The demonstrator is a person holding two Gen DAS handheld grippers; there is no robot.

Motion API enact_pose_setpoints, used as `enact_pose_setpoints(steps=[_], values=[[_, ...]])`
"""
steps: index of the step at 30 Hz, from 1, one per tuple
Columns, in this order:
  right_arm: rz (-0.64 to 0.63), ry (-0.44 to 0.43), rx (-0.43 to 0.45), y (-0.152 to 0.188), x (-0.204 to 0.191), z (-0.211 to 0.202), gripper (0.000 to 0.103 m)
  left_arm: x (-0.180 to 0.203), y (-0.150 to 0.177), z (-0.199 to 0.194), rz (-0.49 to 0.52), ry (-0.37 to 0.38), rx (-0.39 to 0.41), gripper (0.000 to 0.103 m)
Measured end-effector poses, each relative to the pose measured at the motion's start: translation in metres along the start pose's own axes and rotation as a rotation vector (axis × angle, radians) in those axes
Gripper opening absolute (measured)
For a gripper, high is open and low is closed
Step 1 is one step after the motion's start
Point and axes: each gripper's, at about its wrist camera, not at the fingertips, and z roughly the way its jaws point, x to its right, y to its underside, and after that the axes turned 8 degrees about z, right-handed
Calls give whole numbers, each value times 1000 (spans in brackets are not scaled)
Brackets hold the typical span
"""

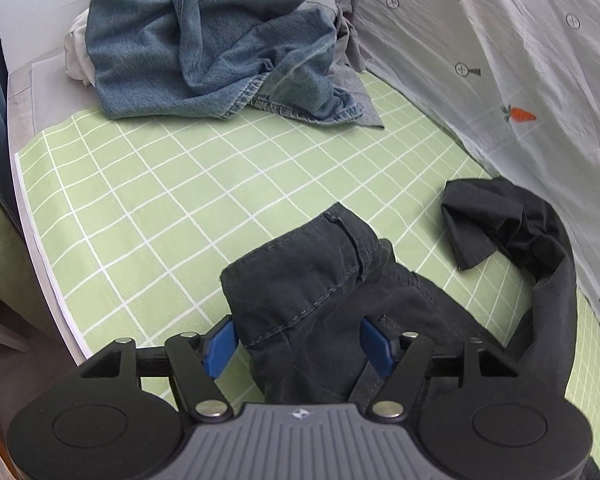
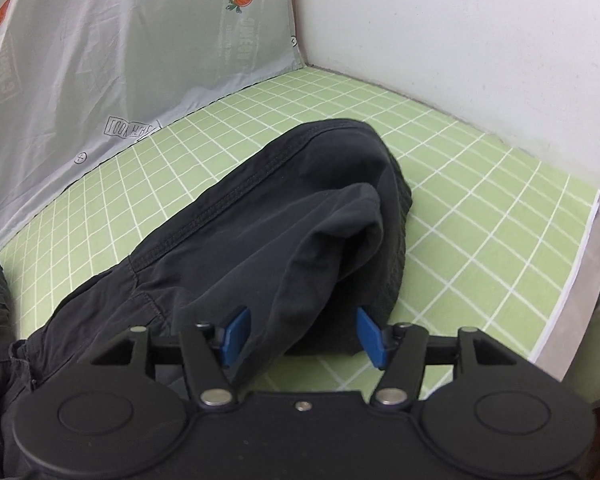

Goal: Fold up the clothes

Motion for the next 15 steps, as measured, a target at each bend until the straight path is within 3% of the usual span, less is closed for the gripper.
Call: enact_pose_setpoints(steps=[3,5,6,10,15], values=[[16,-52,-68,9,-9,10,65,5,9,16,10,11,-54,65],[-12,-71,-96,12,-18,17,51,12,13,21,37,-17,-53,62],[-32,-66,-107,12,-23,21,39,15,14,24,52,-30,-52,57],[-106,-17,-119,12,-35,36,22,25,9,34,75,-34,-55,43],[-194,5,-116,0,-54,56,16,45,-5,56,89,-33,-70,40]])
